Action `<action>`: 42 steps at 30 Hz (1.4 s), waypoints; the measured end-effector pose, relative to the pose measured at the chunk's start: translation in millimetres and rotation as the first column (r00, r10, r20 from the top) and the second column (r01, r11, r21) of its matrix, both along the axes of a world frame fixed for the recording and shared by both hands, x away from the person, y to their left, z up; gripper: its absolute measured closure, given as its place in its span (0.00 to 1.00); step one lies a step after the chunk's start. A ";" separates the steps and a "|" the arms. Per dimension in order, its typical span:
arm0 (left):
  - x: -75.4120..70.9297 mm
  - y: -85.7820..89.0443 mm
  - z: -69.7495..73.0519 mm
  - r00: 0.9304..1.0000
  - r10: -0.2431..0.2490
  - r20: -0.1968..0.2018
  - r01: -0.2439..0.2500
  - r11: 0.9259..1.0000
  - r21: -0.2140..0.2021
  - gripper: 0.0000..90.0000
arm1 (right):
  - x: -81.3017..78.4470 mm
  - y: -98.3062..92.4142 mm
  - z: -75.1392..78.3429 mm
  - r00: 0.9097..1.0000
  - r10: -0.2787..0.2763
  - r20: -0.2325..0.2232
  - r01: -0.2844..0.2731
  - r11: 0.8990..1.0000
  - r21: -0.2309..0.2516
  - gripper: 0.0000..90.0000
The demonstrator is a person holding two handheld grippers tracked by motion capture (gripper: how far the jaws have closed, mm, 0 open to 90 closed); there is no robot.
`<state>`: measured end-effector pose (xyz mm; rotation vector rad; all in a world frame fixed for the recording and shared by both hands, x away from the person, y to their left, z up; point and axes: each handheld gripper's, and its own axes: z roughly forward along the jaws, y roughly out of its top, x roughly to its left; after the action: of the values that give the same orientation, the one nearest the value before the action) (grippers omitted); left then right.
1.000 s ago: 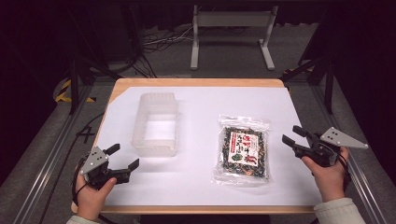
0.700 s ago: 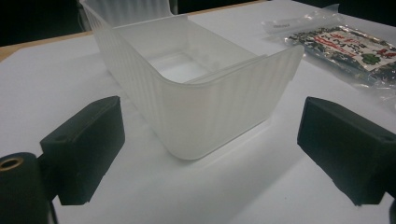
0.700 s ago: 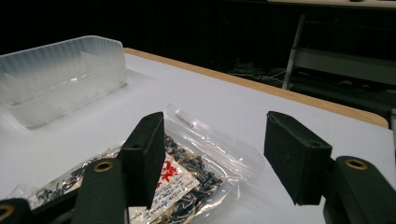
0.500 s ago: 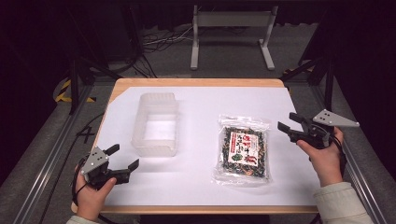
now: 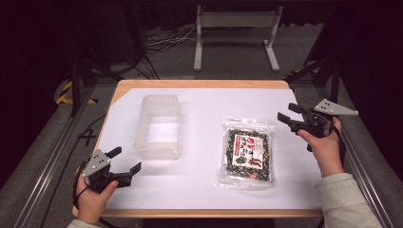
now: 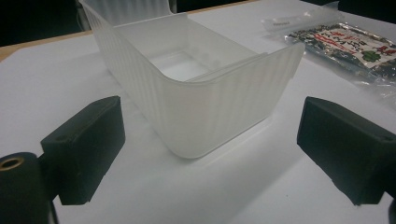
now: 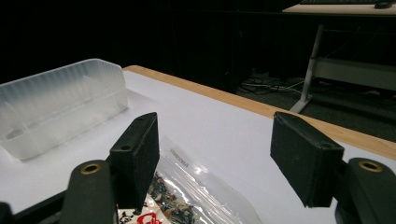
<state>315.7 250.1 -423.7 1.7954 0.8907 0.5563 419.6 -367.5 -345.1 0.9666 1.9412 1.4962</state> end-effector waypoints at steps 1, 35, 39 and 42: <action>0.2 -0.3 0.0 1.000 0.002 0.001 -0.002 1.000 0.006 0.10 | 4.6 2.3 -2.1 1.000 -0.011 -0.001 0.011 0.999 -0.035 0.36; -1.1 -1.7 -2.4 1.000 -0.003 0.011 0.003 1.000 0.024 0.10 | 53.8 6.1 -76.2 0.954 -0.022 -0.298 0.000 0.997 -0.075 0.45; -3.0 -3.7 -1.9 1.000 -0.013 0.025 0.011 0.998 0.061 0.10 | 56.3 7.5 -81.4 0.953 -0.013 -0.302 -0.007 0.998 -0.064 0.47; -3.5 -4.9 -1.7 0.999 -0.015 0.029 0.013 0.998 0.066 0.10 | 57.5 7.7 -83.6 0.952 -0.012 -0.307 -0.010 0.998 -0.069 0.48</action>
<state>312.2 245.2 -425.4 1.8470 0.8482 0.6077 477.1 -359.8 -428.6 1.2298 2.1904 1.3295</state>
